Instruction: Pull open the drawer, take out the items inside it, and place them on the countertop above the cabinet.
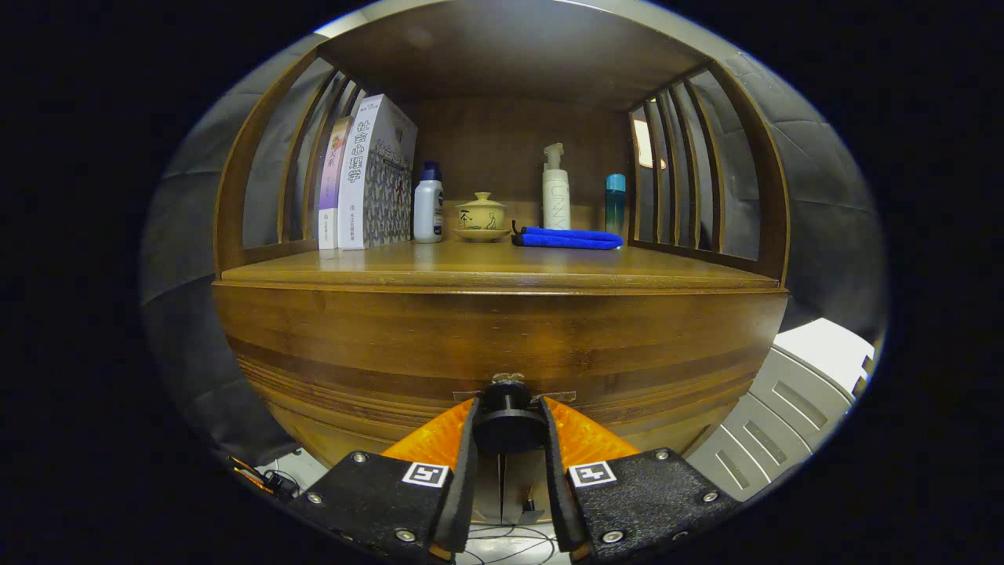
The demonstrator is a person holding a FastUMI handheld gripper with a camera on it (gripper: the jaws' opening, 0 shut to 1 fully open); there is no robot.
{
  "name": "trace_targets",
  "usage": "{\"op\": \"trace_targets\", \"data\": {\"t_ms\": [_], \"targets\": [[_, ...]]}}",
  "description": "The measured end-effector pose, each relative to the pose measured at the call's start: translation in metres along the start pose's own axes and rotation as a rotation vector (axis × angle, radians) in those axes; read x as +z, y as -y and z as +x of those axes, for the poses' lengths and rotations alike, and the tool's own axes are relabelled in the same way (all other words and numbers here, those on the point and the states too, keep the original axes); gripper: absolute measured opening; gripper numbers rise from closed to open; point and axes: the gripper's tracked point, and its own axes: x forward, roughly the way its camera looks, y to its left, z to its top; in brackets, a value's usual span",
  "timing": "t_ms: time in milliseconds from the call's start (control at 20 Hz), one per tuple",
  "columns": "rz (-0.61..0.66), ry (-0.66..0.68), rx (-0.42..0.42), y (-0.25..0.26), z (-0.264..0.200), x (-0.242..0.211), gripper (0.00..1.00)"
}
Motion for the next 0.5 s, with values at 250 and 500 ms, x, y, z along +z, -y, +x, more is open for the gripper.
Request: {"op": "trace_targets", "data": {"t_ms": [250, 500], "targets": [[-0.006, -0.001, 0.006, -0.002, -0.005, 0.0, 0.41], [-0.026, -0.013, 0.001, -0.003, -0.024, -0.004, 0.41]]}}
